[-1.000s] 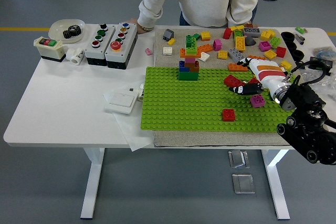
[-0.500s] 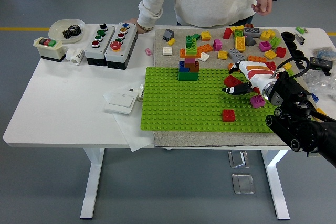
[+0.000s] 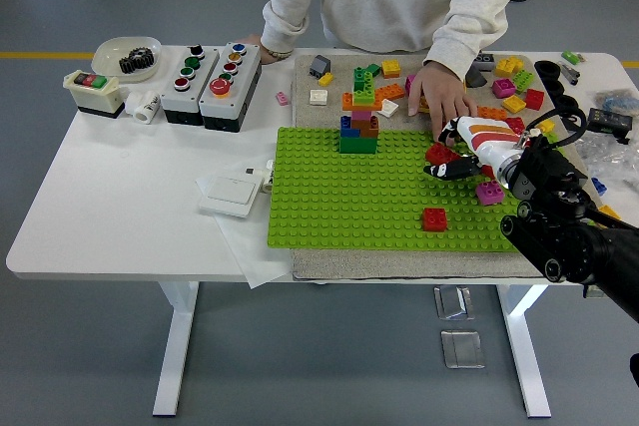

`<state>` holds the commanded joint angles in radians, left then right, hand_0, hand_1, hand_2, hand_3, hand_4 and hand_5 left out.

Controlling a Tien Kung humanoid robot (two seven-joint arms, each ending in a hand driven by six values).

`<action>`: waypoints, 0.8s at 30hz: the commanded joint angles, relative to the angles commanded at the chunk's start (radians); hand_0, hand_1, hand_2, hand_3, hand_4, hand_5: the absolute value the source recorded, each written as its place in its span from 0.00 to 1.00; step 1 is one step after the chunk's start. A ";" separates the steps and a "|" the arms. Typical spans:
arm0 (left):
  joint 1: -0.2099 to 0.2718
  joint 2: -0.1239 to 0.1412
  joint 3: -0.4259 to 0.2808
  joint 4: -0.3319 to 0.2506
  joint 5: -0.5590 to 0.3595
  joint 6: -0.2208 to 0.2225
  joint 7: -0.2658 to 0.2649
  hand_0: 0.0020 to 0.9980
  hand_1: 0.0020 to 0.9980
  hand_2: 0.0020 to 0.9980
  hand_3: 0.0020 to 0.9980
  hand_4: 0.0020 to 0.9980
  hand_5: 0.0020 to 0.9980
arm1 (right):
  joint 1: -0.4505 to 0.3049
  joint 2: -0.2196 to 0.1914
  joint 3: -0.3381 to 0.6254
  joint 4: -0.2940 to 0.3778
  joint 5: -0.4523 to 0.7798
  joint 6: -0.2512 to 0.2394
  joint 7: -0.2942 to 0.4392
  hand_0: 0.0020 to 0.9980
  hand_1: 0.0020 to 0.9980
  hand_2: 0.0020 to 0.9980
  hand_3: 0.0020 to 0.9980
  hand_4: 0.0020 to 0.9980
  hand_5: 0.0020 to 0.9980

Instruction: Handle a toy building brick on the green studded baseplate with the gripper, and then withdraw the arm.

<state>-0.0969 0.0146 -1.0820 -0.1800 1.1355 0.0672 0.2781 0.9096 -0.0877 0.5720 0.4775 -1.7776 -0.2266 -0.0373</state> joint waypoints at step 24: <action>-0.010 -0.001 -0.003 0.000 0.009 -0.001 0.002 0.78 0.73 0.69 0.57 0.60 0.61 | -0.015 -0.003 -0.009 -0.024 0.008 0.003 -0.003 0.69 0.63 0.66 0.61 0.89 0.47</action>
<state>-0.1068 0.0140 -1.0848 -0.1800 1.1446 0.0664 0.2798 0.8946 -0.0904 0.5626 0.4536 -1.7691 -0.2232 -0.0401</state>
